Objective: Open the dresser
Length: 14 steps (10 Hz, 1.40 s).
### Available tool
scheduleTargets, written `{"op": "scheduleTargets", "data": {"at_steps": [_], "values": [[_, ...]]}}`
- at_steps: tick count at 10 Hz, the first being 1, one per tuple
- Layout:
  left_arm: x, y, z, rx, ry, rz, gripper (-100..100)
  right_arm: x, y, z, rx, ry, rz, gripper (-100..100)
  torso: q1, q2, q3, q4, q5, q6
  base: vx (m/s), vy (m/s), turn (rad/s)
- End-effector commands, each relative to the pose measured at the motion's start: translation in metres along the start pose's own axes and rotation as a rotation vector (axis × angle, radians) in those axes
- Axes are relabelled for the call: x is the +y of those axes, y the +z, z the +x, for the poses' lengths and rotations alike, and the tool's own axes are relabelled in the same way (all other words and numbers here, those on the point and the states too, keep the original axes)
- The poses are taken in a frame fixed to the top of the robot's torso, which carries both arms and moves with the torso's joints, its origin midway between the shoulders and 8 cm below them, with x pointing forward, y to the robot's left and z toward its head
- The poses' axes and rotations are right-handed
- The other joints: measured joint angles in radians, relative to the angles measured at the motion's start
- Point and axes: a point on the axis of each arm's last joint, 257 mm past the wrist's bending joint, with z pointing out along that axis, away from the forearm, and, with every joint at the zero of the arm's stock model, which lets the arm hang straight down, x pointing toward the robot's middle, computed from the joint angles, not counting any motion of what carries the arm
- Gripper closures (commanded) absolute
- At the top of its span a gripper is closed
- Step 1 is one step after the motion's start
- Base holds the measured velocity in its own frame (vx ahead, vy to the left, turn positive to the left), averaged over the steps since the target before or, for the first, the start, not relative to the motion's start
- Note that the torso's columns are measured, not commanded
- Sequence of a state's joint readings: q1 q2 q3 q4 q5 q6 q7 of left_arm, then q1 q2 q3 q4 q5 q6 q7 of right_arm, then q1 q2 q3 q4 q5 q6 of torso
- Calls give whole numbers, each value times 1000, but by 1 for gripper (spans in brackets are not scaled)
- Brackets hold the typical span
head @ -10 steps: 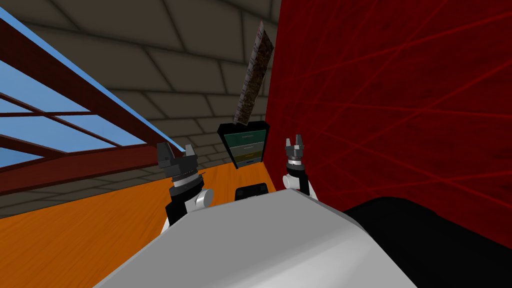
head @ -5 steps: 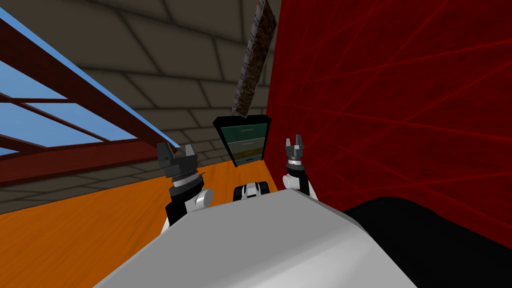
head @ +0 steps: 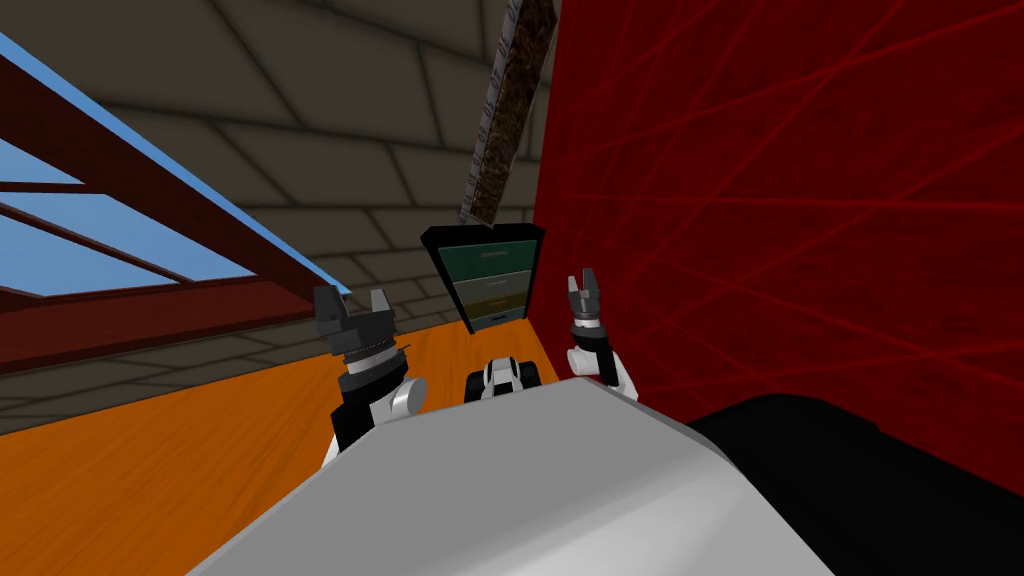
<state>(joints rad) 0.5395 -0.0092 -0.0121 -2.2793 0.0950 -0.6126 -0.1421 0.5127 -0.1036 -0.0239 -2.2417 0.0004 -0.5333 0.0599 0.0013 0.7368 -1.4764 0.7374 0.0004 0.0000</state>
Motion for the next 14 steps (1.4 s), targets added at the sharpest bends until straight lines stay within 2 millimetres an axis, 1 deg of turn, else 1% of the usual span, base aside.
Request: {"op": "scheduleTargets", "data": {"at_steps": [1, 3, 4, 6, 7, 11, 12, 13, 14], "values": [[0, 0, 0, 0, 0, 0, 0, -5, 6, 14, 61, -142, -19, -100, -1, 0, 0, 0, 0, 0, 65, 85, -77], [0, 0, 0, 0, 0, 0, 0, -9, 11, 23, 103, -260, -41, -100, -1, 1, 0, 1, 0, 0, 64, 100, -84], [0, 0, 0, 0, 0, 0, 0, -9, 11, 25, 107, -270, -42, -100, 0, 1, 0, 1, 0, 0, 49, 85, -29], [0, 0, 0, 0, 0, 0, 0, -13, 17, 35, 145, -398, -70, -100, -2, 2, 1, 1, -1, 0, 46, 80, -71], [0, 0, 0, 0, 0, 0, 0, -13, 17, 36, 151, -413, -72, -100, -2, 1, 1, 1, -1, 0, 44, 72, -43], [0, 0, 0, 0, 0, 0, 0, -20, 26, 54, 205, -634, -125, -100, -1, 1, 0, 1, 0, 0, 50, 90, -73], [0, 0, 0, 0, 0, 0, 0, -21, 26, 55, 211, -645, -127, -100, -2, 2, 1, 1, -1, 0, 30, 62, -27], [0, 0, 0, 0, 0, 0, 0, -24, 30, 60, 226, -719, -146, -100, -3, 2, 1, 1, -1, 0, 33, 79, -70], [0, 0, 0, 0, 0, 0, 0, -24, 29, 61, 230, -726, -147, -100, -1, 2, 1, 1, -1, 0, 30, 70, -37]]}}
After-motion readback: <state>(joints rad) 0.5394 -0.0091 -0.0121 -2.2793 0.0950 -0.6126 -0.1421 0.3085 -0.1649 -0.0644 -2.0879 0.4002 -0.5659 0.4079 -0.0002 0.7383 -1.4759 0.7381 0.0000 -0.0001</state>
